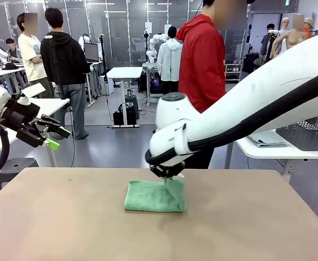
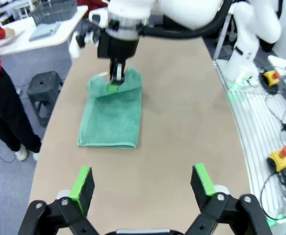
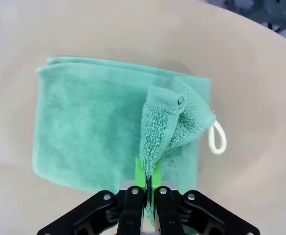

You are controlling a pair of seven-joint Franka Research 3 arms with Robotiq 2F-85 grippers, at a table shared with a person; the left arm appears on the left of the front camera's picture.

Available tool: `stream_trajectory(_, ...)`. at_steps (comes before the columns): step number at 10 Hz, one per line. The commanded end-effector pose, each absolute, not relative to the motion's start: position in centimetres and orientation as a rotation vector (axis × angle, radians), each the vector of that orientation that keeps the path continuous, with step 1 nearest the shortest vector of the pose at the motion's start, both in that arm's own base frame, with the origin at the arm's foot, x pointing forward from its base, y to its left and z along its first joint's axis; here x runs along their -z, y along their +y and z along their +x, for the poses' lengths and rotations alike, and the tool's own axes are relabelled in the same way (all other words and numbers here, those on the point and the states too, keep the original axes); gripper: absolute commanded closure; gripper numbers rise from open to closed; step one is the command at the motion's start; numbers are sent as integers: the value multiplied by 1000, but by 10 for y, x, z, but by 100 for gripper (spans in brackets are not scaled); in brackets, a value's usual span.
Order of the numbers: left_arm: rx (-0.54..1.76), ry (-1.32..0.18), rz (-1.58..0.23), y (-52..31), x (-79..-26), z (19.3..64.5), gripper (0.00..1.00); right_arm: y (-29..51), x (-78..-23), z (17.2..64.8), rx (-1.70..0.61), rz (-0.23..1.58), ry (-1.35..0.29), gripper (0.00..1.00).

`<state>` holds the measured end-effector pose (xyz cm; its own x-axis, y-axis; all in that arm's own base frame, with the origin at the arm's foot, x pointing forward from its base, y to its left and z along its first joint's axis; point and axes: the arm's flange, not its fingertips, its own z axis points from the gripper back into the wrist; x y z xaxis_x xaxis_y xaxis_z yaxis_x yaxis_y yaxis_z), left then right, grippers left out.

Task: Fold the towels and place them in the basket.
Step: When a person lays out a Towel with hook on the table, fold it in half twice.

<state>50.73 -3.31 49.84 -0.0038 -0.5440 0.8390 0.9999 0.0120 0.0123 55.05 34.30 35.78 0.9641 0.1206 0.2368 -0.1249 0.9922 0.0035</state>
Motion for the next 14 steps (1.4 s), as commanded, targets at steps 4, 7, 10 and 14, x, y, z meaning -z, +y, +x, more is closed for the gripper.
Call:
stream_trajectory(4,1426,-794,-759,-33,-500,506,0,398,-329,592,-47,46,-290,100)
stream_trajectory(7,1426,-794,-759,-33,-500,506,0,415,-332,590,-55,109,-267,100)
stream_trajectory(10,1426,-794,-759,-33,-500,506,0,424,-331,588,-71,164,-268,100)
stream_trajectory(14,1426,-794,-759,-33,-500,506,0,425,-325,588,-33,205,-280,75)
